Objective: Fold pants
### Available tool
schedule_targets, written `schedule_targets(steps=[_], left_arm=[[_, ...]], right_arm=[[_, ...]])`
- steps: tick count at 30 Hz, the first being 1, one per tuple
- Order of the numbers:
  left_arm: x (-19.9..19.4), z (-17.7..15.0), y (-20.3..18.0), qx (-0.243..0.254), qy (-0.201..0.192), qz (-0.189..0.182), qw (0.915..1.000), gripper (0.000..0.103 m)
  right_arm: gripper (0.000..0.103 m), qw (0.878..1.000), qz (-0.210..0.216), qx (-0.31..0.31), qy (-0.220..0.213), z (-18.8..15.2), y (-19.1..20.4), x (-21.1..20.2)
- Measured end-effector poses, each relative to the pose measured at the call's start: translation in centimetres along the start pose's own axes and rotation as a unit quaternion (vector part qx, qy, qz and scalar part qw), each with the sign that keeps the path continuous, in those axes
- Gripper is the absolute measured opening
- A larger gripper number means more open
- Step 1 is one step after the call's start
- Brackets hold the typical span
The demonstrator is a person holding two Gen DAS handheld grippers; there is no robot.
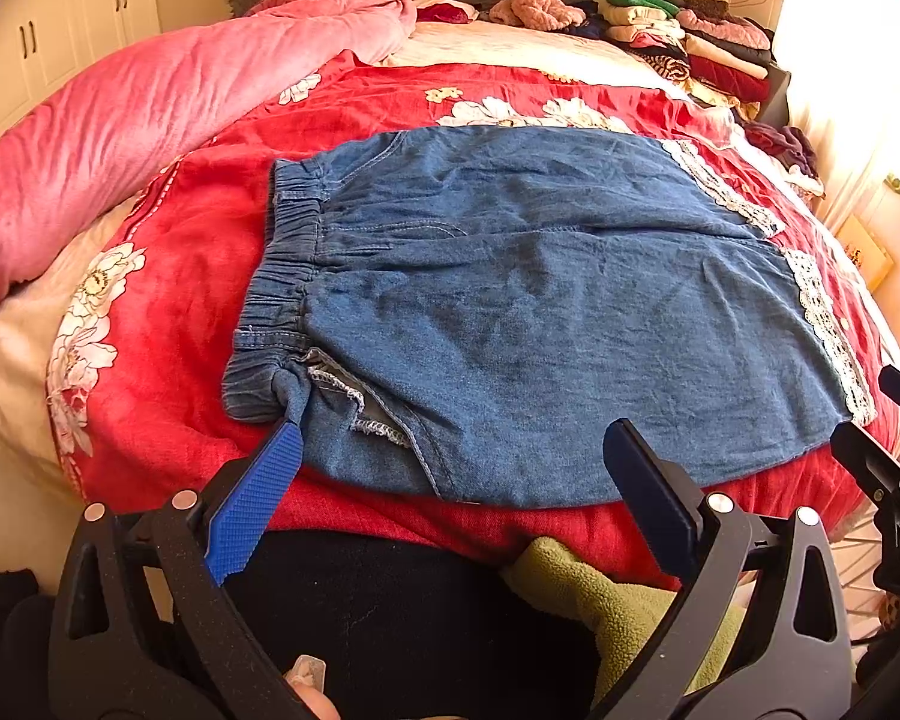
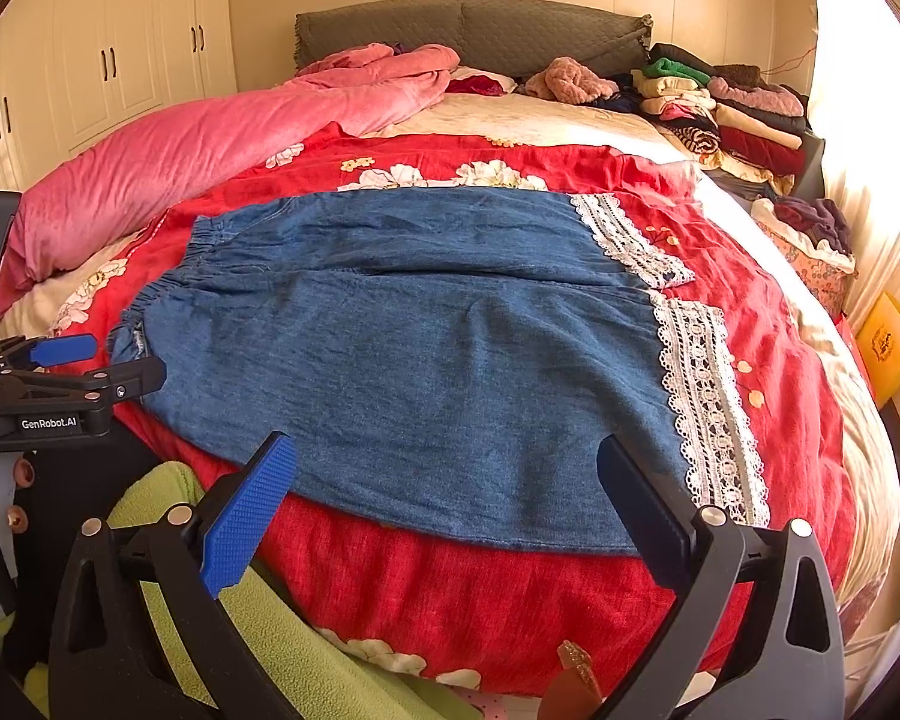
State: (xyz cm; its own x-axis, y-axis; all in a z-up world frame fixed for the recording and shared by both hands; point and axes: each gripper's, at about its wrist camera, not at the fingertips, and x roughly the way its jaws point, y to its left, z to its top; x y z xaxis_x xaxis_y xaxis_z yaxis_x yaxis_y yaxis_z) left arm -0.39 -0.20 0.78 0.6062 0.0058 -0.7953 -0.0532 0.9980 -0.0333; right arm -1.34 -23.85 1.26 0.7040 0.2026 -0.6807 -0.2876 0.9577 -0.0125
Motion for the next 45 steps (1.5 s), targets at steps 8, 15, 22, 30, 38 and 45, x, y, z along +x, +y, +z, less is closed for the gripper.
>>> schedule_targets(steps=[8,15,22,30,38,45], left_arm=[[0.0,0.0,0.0,0.000,0.000,0.000,1.0000,0.095],[-0.1,0.1,0.2,-0.001,0.000,0.001,1.0000,0.095],[0.1,0.1,0.6,-0.002,0.001,0.005,1.0000,0.095],[0.7,0.3,0.9,-0.005,0.003,0.014,0.9999,0.095],[1.7,0.6,1.4,-0.006,0.008,0.021,0.9997,0.095],[2.1,1.8,3.0,-0.013,0.005,0.041,0.9991,0.095]], right_arm=[[0.099,1.000,0.001,0.000,0.000,0.0,0.0,0.0],[0.099,1.000,0.001,0.001,0.002,0.0,0.0,0.1],[0.099,1.000,0.002,0.005,0.007,-0.2,0.0,0.6],[0.099,1.000,0.006,0.006,0.012,0.1,-0.3,1.5],[0.099,1.000,0.007,0.000,0.015,1.4,-0.5,3.2],[0.099,1.000,0.021,-0.009,0.001,4.3,-0.2,4.8]])
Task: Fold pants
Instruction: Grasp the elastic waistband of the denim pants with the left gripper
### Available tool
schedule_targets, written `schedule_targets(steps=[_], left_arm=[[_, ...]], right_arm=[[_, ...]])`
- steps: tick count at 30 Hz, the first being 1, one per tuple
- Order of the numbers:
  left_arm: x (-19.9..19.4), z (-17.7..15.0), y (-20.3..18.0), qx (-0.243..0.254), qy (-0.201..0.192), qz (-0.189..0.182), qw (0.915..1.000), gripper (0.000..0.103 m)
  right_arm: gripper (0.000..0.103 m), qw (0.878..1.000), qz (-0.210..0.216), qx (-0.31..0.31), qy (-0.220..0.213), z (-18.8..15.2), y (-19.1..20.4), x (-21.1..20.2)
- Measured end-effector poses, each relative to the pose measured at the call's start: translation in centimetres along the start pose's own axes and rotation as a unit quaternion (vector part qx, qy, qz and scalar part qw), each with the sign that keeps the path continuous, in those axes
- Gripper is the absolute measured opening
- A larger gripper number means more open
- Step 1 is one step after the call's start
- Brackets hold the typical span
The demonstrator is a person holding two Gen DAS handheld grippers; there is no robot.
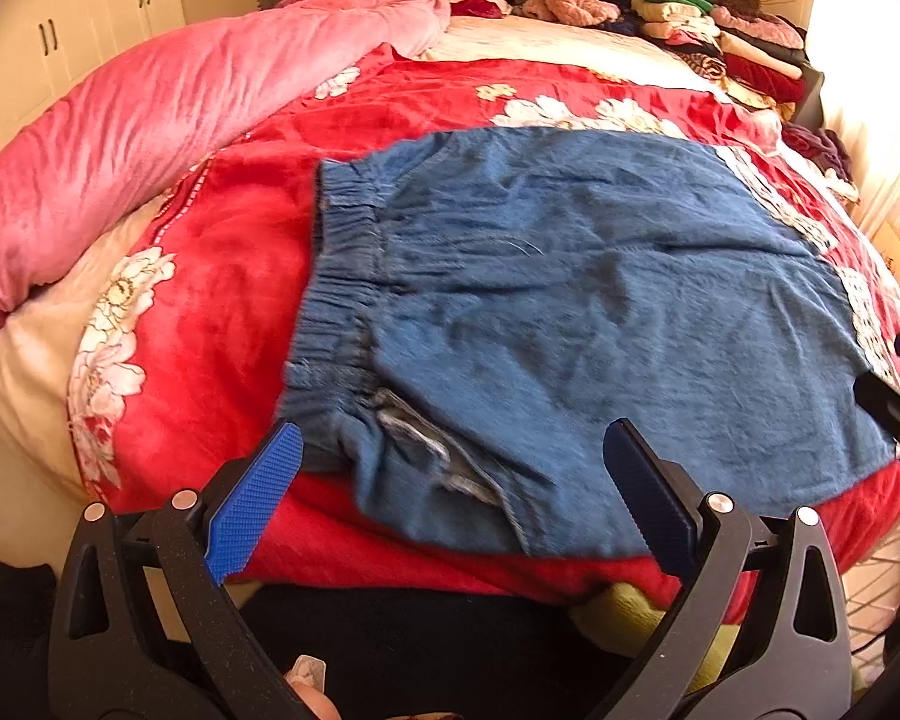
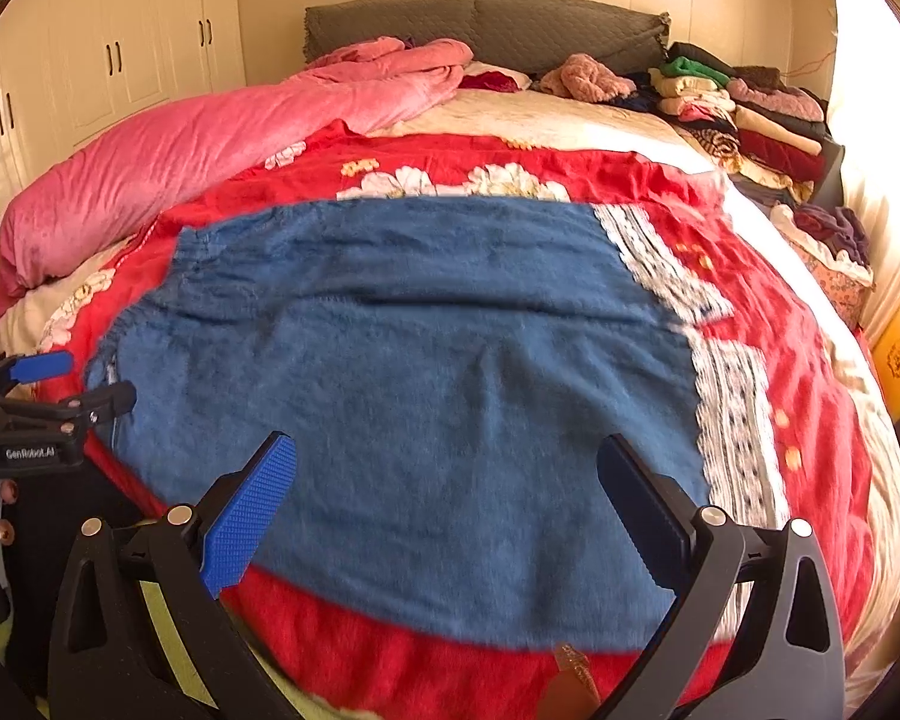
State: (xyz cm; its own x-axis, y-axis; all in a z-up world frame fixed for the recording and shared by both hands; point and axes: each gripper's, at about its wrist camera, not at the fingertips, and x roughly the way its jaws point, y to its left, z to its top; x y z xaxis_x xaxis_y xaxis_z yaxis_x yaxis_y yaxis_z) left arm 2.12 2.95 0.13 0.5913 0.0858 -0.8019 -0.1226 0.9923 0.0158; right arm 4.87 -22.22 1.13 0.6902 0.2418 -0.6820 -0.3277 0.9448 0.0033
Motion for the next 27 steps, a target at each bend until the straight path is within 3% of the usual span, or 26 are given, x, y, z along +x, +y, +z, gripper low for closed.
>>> schedule_targets(steps=[11,27], left_arm=[[1.6,3.5,3.9,-0.041,0.012,0.003,0.9991,0.095],[6.3,10.4,7.8,-0.045,0.014,0.056,0.9973,0.095]], right_arm=[[0.099,1.000,0.016,-0.022,-0.004,4.9,0.6,3.8],[0.099,0.997,0.035,-0.066,0.012,11.8,1.9,10.1]])
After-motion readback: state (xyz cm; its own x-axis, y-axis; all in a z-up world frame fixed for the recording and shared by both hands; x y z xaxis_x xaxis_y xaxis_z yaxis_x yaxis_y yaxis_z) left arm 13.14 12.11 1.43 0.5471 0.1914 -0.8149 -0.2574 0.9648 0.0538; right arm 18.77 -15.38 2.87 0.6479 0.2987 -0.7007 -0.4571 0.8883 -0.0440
